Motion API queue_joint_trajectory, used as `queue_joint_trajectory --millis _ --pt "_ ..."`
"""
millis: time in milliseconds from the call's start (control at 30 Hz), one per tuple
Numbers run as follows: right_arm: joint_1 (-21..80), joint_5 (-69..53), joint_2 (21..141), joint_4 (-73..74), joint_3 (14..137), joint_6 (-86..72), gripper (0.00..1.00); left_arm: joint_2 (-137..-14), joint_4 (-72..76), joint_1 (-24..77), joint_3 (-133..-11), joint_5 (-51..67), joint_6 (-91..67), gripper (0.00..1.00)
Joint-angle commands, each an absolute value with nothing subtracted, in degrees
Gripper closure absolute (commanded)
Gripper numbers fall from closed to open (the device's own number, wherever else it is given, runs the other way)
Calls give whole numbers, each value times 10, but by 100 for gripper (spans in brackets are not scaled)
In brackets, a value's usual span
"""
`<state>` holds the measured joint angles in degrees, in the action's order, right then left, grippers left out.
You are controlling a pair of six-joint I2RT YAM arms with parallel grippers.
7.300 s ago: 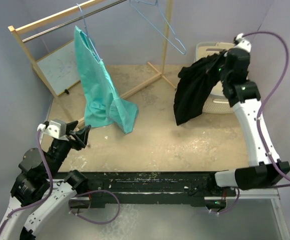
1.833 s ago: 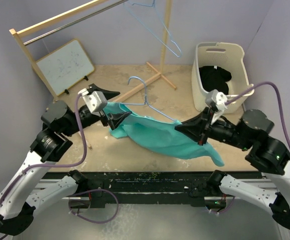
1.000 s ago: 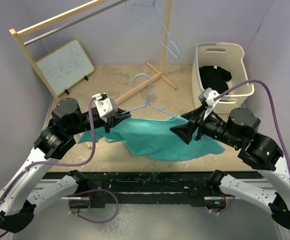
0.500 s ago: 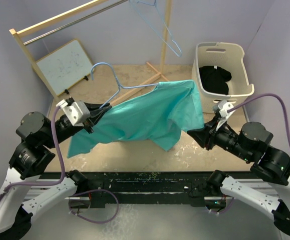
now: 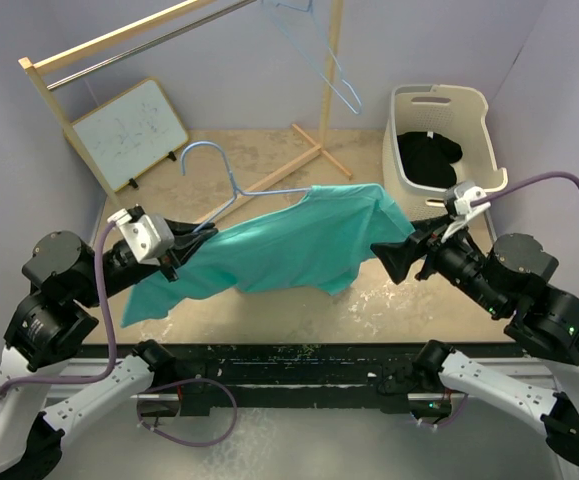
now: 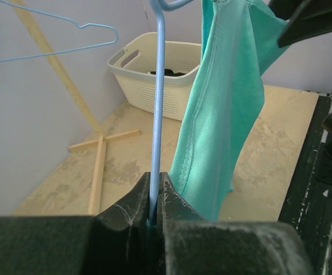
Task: Remove the t-shirt from the hanger
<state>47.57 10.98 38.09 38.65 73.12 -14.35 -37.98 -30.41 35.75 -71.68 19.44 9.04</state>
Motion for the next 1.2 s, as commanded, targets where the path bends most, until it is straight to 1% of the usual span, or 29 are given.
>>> queue_joint_trajectory --millis 0,100,133,167,200,233,300,333,500,567,633,733,800,967,1167 --pt "478 95 421 361 775 -103 17 -369 -313 355 -755 233 72 100" --pt "477 54 440 353 784 -82 19 -365 -327 355 -760 243 67 100" --pt "478 39 443 348 784 -79 22 -363 -329 355 -760 243 66 100" --pt "478 28 448 345 783 -76 33 -361 -330 355 -760 241 65 100" --pt "478 25 456 347 783 -76 48 -359 -333 355 -761 236 66 100" --pt "478 35 465 352 786 -81 66 -357 -335 355 -762 228 66 100" --pt "477 95 481 371 794 -99 98 -352 -339 354 -761 209 69 100" --pt "478 144 488 383 799 -116 100 -349 -341 355 -761 200 71 100" --pt "477 436 513 486 845 -223 100 -340 -357 355 -759 177 75 100" --pt "477 522 517 539 867 -271 100 -332 -365 355 -756 167 75 100" --pt "478 576 515 573 881 -300 100 -315 -364 355 -752 149 75 100" --pt "477 614 521 621 887 -327 100 -294 -363 355 -750 127 73 100" --pt "477 618 526 642 883 -338 100 -283 -365 356 -755 120 70 100" --pt "474 611 533 652 862 -346 100 -256 -358 356 -778 110 57 100" --pt "457 616 526 662 867 -345 100 -247 -390 361 -822 108 48 100"
